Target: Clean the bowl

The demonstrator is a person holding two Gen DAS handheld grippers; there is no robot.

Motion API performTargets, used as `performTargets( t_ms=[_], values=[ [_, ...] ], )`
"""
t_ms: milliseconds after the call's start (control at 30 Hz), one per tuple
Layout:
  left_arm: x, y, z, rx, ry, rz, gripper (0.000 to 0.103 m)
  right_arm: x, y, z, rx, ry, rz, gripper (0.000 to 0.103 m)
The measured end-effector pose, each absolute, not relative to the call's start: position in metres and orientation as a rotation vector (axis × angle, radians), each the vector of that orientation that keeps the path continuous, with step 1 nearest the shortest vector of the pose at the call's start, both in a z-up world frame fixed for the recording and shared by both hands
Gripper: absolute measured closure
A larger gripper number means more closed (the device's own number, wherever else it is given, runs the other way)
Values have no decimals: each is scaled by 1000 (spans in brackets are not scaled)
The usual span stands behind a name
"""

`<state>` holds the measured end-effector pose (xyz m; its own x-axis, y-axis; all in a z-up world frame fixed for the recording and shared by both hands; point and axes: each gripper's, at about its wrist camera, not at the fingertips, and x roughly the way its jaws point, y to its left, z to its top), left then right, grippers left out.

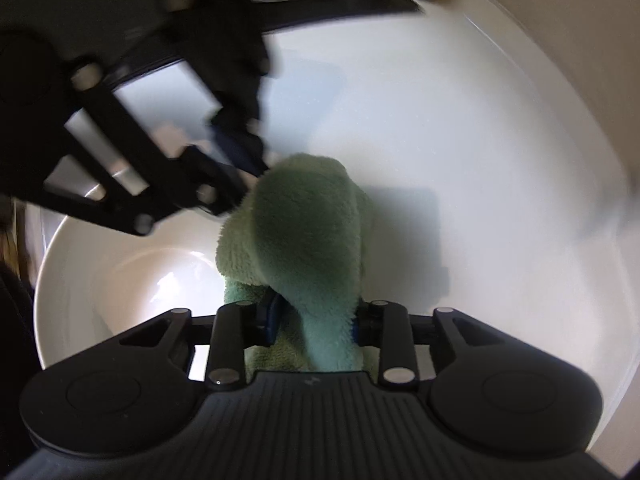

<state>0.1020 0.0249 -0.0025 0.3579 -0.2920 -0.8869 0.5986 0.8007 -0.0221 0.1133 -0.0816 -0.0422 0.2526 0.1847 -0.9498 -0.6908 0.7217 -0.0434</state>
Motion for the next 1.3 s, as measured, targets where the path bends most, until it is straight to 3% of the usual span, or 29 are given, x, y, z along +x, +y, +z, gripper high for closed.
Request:
performTargets(
  t_ms=[33, 200, 300, 367, 467, 600, 733, 800, 1133, 1200, 1267, 1300],
  values=[
    [101, 27, -3, 308, 1071, -562, 81, 112, -87, -42, -461, 1190, 588, 84],
    [72, 35, 0, 218, 1107, -402, 80, 97, -109, -41, -249, 1193, 455, 89],
    [64, 35, 0, 214, 1086, -421, 95, 82, -108, -43, -201, 1184, 388, 89],
    [66, 36, 0, 233, 1076, -490, 94, 74, -103, -46, -229, 1204, 409, 88],
    [72, 30, 2, 312, 1062, -608, 96, 22, -148, -15, -295, 1273, 531, 82],
    [82, 10, -2, 490, 1037, -702, 95, 41, -141, -16, -479, 1318, 620, 79],
    [90, 3, -1, 510, 1035, -757, 95, 51, -105, -15, -844, 1189, 715, 75],
    [91, -1, -1, 480, 1040, -760, 94, 56, -95, -13, -871, 1132, 761, 76],
    [53, 43, -4, 171, 1108, -486, 84, 77, -126, -15, -371, 1207, 548, 85],
    [51, 43, -5, 187, 1099, -497, 84, 68, -131, -15, -299, 1202, 468, 85],
    [56, 40, -5, 226, 1102, -528, 94, 58, -129, -16, -297, 1207, 445, 86],
    [59, 38, -4, 247, 1105, -551, 94, 51, -128, -16, -304, 1227, 461, 87]
  ],
)
